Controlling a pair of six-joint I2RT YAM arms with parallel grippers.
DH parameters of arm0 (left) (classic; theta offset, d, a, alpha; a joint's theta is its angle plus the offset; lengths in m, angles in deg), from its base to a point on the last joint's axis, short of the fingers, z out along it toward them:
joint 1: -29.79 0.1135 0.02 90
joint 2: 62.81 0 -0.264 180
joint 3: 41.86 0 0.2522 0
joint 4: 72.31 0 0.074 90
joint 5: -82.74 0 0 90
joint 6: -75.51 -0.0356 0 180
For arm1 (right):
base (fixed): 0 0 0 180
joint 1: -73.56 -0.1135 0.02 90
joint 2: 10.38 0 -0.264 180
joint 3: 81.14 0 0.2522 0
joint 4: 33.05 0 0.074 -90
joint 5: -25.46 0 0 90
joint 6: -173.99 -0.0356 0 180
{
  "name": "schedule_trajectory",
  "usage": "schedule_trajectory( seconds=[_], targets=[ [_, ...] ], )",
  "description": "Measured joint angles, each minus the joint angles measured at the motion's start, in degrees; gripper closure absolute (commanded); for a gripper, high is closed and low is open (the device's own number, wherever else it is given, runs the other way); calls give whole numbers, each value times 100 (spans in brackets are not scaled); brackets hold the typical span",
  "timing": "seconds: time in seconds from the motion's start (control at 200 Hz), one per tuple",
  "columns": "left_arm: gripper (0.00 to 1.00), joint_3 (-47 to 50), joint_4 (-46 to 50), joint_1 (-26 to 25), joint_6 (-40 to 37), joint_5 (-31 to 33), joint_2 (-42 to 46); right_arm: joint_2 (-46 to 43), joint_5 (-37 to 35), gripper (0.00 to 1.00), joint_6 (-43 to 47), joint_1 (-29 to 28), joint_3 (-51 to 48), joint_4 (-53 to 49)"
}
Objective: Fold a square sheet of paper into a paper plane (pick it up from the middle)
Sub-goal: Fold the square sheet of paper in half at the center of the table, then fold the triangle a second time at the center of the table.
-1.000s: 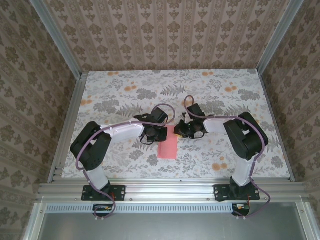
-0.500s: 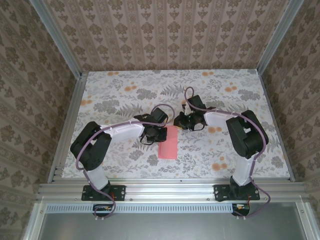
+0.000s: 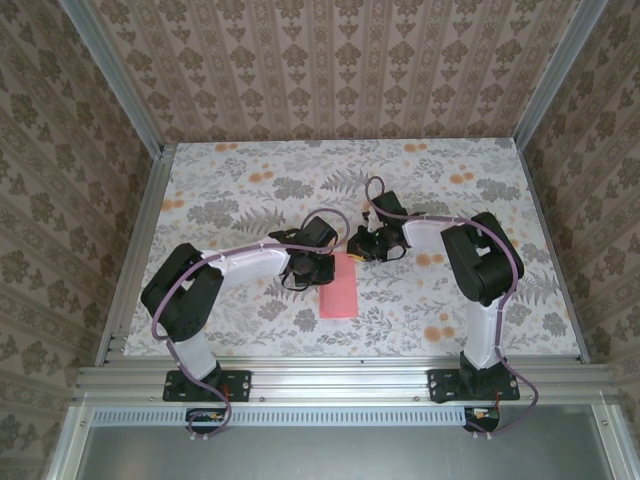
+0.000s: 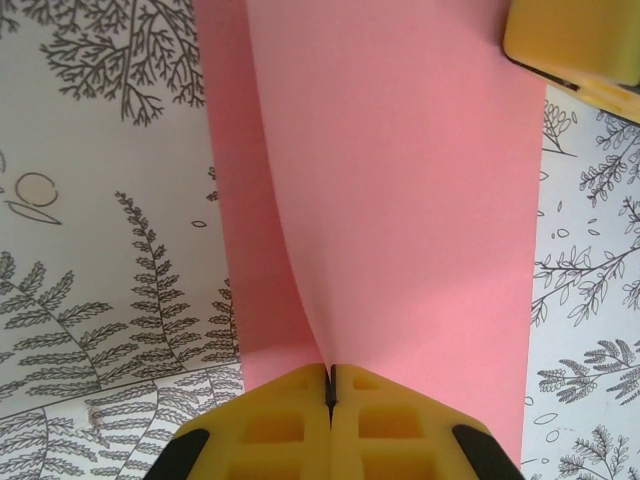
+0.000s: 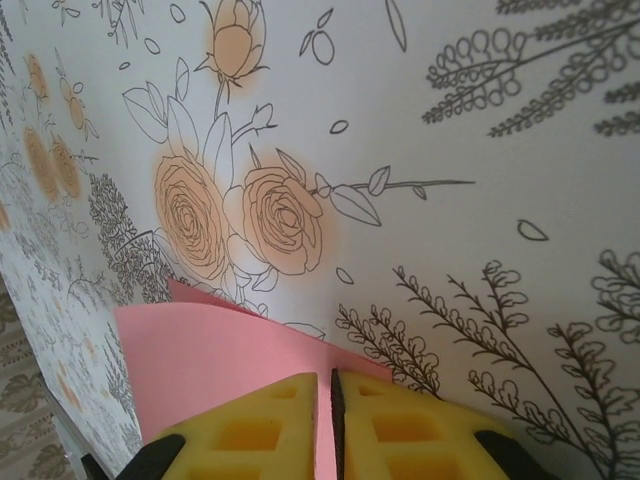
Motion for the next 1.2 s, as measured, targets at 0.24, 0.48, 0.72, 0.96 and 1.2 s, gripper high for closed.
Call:
schedule_trajectory(
  seconds=[0.24,0.48,0.72,0.96,1.2],
  targets=[
    [100,-42,164,-4,448,125,0,-1250,-286,74,343,79,-549,-153],
    [100,-179,367,2,780,203,2,-3779,-938,65,765,-111,-2267,267],
    [100,-195,433,90,903,44,2,-4616,-1670,54,1552,-1941,-3058,435],
    [100,-236,466,188,940,-105,2,-4118,-2463,43,2500,-3235,-3086,876],
    [100,-299,492,190,940,-149,2,-3067,-3016,40,3053,-3620,-2664,1008]
  ],
)
